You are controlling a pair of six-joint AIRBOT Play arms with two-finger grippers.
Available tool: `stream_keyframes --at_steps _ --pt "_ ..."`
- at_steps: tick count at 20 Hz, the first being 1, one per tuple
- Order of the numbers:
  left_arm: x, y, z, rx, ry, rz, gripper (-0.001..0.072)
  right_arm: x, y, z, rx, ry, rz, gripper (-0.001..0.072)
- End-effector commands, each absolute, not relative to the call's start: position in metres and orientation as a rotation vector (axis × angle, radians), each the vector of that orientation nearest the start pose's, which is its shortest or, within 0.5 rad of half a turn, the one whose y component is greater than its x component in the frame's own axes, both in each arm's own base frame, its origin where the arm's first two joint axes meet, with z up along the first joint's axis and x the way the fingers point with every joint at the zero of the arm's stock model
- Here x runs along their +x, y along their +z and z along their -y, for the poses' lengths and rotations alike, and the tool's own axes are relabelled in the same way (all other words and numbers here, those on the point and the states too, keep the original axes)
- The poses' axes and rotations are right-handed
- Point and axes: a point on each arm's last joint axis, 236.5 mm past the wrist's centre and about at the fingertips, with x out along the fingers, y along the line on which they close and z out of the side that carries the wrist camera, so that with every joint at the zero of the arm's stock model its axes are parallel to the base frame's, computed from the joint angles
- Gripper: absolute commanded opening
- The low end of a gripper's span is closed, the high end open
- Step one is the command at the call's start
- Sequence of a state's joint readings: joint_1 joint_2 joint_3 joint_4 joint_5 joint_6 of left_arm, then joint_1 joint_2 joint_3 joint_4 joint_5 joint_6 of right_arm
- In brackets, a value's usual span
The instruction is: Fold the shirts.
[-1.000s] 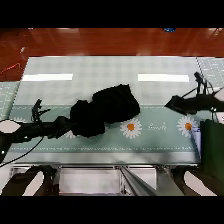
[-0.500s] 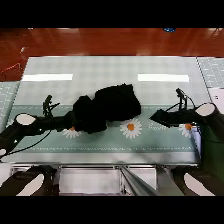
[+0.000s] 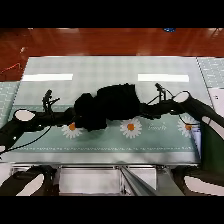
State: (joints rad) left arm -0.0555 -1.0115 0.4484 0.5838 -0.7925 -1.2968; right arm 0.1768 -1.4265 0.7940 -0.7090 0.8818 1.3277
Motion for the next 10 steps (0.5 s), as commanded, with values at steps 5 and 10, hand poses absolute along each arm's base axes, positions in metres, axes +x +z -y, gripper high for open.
stream_keyframes --at_steps 5,10 --pt "0.281 -0.05 0.16 -0.782 -0.355 -1.215 0.0019 0.36 -0.082 -0.239 0.543 0.563 -1.4 0.0025" --pt "0.344 0.051 0.137 -0.764 -0.422 -0.979 0.0019 0.424 0.037 -0.209 0.448 0.615 -1.169 0.0024"
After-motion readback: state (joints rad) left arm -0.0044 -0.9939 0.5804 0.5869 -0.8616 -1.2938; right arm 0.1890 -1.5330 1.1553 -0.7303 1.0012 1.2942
